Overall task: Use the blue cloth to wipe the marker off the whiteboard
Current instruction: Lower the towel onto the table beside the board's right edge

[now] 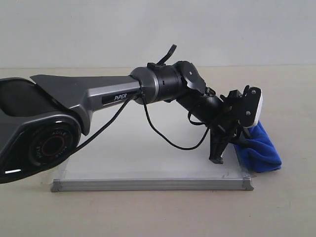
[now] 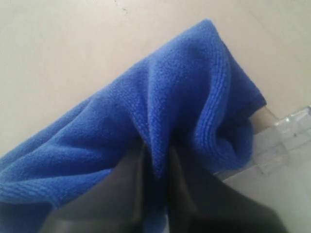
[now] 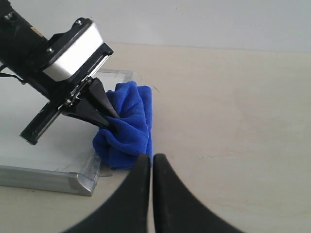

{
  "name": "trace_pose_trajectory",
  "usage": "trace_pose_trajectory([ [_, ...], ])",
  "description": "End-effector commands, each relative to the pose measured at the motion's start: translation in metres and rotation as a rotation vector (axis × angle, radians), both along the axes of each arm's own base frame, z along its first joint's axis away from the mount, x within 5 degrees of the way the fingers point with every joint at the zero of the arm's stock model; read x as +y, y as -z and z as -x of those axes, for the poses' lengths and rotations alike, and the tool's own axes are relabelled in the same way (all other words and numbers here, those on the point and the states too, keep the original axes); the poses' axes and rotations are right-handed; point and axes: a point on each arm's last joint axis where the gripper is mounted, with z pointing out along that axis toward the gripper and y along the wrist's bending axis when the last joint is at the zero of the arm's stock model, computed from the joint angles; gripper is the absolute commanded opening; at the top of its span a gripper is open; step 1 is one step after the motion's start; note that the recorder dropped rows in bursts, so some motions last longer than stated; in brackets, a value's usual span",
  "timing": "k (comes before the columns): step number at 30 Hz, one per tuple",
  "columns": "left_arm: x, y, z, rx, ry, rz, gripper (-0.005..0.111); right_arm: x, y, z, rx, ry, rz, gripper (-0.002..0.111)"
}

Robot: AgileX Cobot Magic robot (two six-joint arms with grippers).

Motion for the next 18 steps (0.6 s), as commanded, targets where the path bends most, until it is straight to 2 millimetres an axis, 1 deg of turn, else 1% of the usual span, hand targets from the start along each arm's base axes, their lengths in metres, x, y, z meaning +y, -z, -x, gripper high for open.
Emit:
trace_pose_trajectory([
  [1,-0.0011,-0.0056,-0.0021,0.002,-0.023,0.028,0.004,-0.0001,-0.0011,0.0,-0.015,0.002,0.002,0.0],
  [6,-0.0023,-0.007,-0.0025,-0.008,-0.018,0.048,0.004,-0.0001,-0.0011,0.0,-0.015,0.002,0.002,0.0],
  [11,-0.0078,-0.0091,0.0021,-0.017,0.008,0.078,0.004,-0.0001,-0.0011,0.0,-0.015,0.002,0.002,0.0],
  [18,-0.008,-0.0093,0.0009,-0.043,0.014,0.081,0.004,-0.0001,-0.0011,0.0,-0.015,0.002,0.002,0.0],
])
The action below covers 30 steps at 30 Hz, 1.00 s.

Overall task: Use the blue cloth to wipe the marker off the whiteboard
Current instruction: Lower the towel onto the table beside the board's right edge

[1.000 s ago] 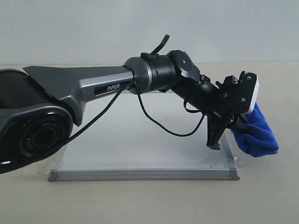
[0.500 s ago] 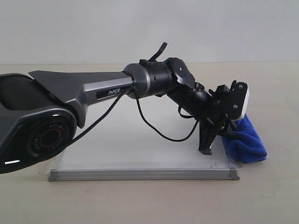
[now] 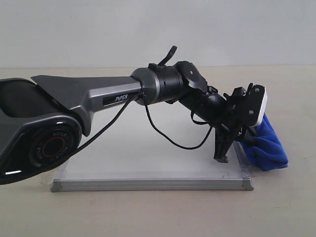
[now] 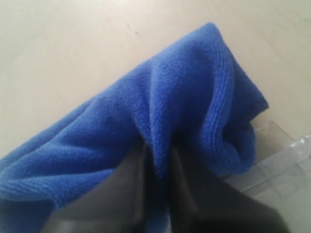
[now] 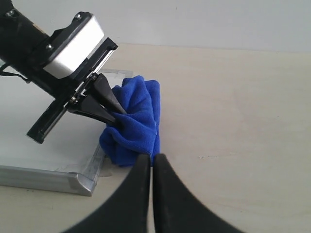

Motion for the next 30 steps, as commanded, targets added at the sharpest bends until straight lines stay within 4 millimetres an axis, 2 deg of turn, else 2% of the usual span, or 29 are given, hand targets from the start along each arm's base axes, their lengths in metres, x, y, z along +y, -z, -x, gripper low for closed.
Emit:
trace_pose_trajectory([
  [1,-0.003,-0.005,0.001,-0.011,-0.002,0.022,0.004,0.0,-0.001,0.0,-0.015,0.002,0.002,0.0],
  [8,-0.003,-0.004,0.002,0.023,-0.019,0.017,0.005,0.0,-0.001,0.0,-0.015,0.002,0.002,0.0],
  [10,-0.003,-0.003,0.002,0.036,-0.029,0.016,0.01,0.0,-0.001,0.0,-0.015,0.002,0.002,0.0],
  [13,-0.004,-0.004,0.003,0.048,-0.036,0.017,0.025,0.0,-0.001,0.0,-0.013,0.002,0.002,0.0],
  [19,-0.005,-0.005,0.003,0.106,-0.086,0.034,0.068,0.0,-0.001,0.0,-0.013,0.002,0.002,0.0],
  [21,-0.006,-0.006,0.001,0.116,-0.112,0.056,0.076,0.0,-0.001,0.0,-0.013,0.002,0.002,0.0],
  [27,-0.007,-0.011,0.0,0.127,-0.138,0.089,0.078,0.0,-0.001,0.0,-0.013,0.002,0.002,0.0],
  [30,-0.007,-0.022,0.0,0.115,-0.139,0.104,0.078,0.0,-0.001,0.0,-0.013,0.002,0.002,0.0],
])
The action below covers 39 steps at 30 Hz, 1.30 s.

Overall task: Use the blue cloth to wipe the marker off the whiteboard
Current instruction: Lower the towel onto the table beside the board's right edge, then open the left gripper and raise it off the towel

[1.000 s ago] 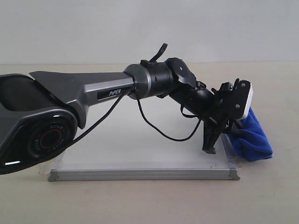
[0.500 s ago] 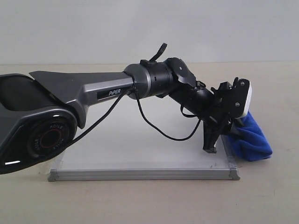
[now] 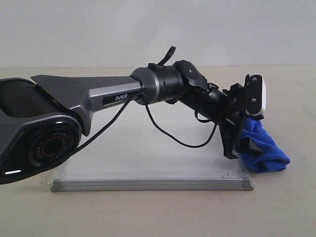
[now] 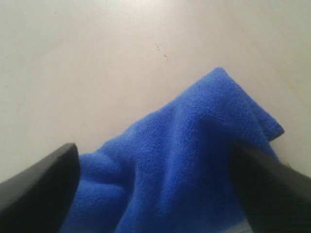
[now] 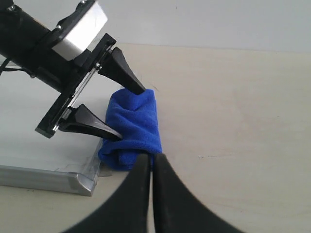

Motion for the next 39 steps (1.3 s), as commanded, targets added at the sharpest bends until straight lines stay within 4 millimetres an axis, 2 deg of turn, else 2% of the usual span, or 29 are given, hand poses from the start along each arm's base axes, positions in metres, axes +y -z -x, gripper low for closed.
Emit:
trace_pose_trajectory([
  [1,-0.003,-0.023,0.002,-0.002,-0.022,0.043,0.078,0.0,-0.001,0.0,-0.013,0.002,0.002,0.0],
  [9,0.007,-0.095,0.004,-0.049,-0.083,0.083,0.078,0.0,-0.001,0.0,-0.013,0.002,0.002,0.0],
  [12,0.014,-0.119,0.006,-0.059,-0.128,0.067,0.071,0.0,-0.001,0.0,-0.013,0.002,0.002,0.0],
  [14,0.019,-0.135,0.007,-0.041,-0.188,0.056,0.055,0.0,-0.001,0.0,-0.013,0.002,0.002,0.0],
  [16,0.025,-0.151,0.012,-0.015,-0.215,0.047,0.033,0.0,-0.001,0.0,-0.013,0.002,0.002,0.0],
  [18,0.03,-0.166,0.019,0.003,-0.195,0.036,0.011,0.0,-0.001,0.0,-0.013,0.002,0.002,0.0],
  [19,0.032,-0.172,0.024,0.013,-0.177,0.03,0.005,0.0,-0.001,0.0,-0.013,0.002,0.002,0.0],
  [27,0.056,-0.217,0.055,0.132,-0.139,-0.066,0.004,0.0,-0.001,0.0,-0.013,0.002,0.002,0.0],
  [33,0.087,-0.262,0.062,0.092,-0.318,-0.076,0.004,0.0,-0.001,0.0,-0.013,0.002,0.002,0.0],
  [39,0.113,-0.306,0.081,0.073,-0.356,-0.021,0.004,0.0,-0.001,0.0,-0.013,0.002,0.002,0.0],
])
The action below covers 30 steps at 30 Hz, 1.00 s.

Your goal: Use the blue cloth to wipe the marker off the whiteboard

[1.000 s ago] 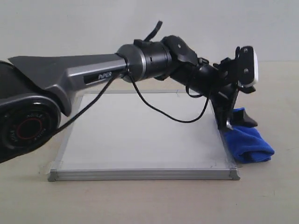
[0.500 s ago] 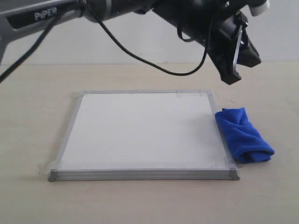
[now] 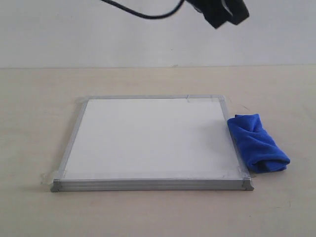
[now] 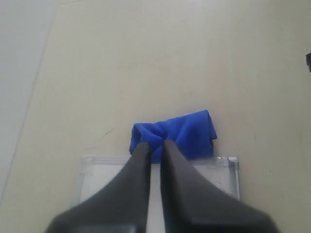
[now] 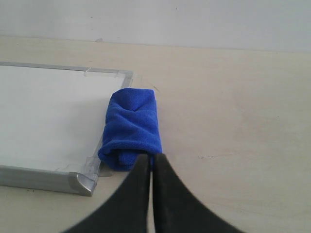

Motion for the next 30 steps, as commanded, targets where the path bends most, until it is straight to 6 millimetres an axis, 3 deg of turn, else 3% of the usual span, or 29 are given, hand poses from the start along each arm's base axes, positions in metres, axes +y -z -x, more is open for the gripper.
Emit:
trace_pose_trajectory([
  [1,0.021,-0.035,0.017,-0.024,-0.05,0.032,0.004,0.0,-0.001,0.0,-0.015,0.002,0.003,0.0],
  [5,0.045,-0.054,0.021,-0.027,-0.153,0.031,0.004,0.0,-0.001,0.0,-0.015,0.002,0.003,0.0],
  [10,0.081,-0.058,0.025,-0.02,-0.227,0.013,0.004,0.0,-0.001,0.0,-0.015,0.002,0.003,0.0],
  [18,0.127,-0.029,0.044,0.034,-0.351,-0.007,0.004,0.0,-0.001,0.0,-0.015,0.002,0.003,0.0],
  [22,0.147,-0.024,0.068,-0.024,-0.413,0.068,0.004,0.0,-0.001,0.0,-0.015,0.002,0.003,0.0],
  [30,0.183,0.005,0.122,-0.085,-0.494,0.156,0.004,0.0,-0.001,0.0,-0.015,0.002,0.003,0.0],
])
